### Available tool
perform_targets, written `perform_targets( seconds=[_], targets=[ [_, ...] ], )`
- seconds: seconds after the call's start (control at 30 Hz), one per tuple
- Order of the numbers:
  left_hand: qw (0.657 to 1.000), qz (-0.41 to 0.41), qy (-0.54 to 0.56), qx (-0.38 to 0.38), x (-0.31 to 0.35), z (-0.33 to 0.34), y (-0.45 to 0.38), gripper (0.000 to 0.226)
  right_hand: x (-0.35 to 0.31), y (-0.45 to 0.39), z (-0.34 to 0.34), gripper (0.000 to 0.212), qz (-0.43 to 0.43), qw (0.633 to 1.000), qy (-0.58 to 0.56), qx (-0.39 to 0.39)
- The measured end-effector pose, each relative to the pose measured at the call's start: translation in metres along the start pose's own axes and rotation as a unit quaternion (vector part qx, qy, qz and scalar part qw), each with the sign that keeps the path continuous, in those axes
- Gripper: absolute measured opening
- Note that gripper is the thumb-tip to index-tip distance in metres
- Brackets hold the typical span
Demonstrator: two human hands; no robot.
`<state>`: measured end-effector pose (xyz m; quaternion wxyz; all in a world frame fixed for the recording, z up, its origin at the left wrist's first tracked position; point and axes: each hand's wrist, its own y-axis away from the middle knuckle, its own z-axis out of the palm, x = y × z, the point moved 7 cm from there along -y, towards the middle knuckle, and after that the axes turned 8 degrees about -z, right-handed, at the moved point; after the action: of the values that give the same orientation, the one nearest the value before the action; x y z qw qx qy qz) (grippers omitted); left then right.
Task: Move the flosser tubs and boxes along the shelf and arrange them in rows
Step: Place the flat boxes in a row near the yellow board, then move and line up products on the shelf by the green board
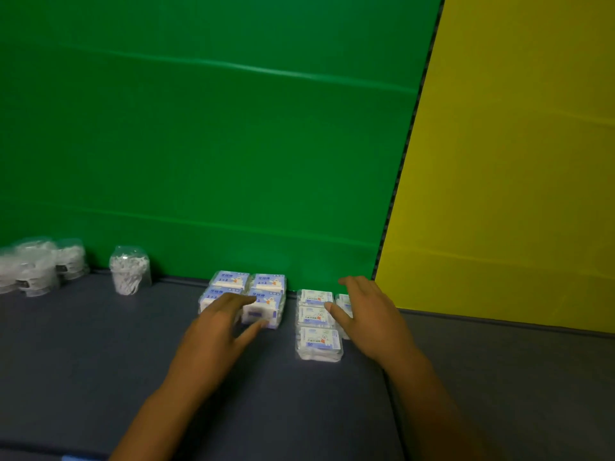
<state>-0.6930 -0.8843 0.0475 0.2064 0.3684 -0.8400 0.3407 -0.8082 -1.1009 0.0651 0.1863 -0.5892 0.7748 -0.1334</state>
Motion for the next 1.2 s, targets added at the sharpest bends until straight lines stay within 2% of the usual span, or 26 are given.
perform_targets(
  seconds=[0.2, 0.33, 0.47, 0.6, 0.93, 1.2],
  targets=[
    [0.985, 0.006, -0.170, 0.026, -0.040, -0.088, -0.003, 0.061, -0.095, -0.020, -0.003, 0.063, -0.037, 0.999, -0.018, 0.013],
    [0.972, -0.010, -0.231, 0.037, -0.078, -0.144, 0.009, 0.070, -0.162, -0.032, 0.006, 0.063, -0.069, 0.997, -0.025, -0.004],
    [0.959, -0.032, -0.278, 0.048, -0.121, -0.198, 0.030, 0.071, -0.231, -0.043, 0.011, 0.060, -0.105, 0.994, -0.018, 0.012],
    [0.944, -0.082, -0.313, 0.061, -0.167, -0.251, 0.056, 0.074, -0.301, -0.051, 0.024, 0.065, -0.148, 0.989, -0.021, 0.006],
    [0.907, -0.207, -0.350, 0.107, -0.273, -0.382, 0.138, 0.072, -0.485, -0.078, 0.060, 0.062, -0.268, 0.959, -0.097, -0.008],
    [0.871, -0.289, -0.371, 0.143, -0.338, -0.452, 0.166, 0.069, -0.594, -0.119, 0.094, 0.062, -0.344, 0.929, -0.136, -0.007]
  ],
)
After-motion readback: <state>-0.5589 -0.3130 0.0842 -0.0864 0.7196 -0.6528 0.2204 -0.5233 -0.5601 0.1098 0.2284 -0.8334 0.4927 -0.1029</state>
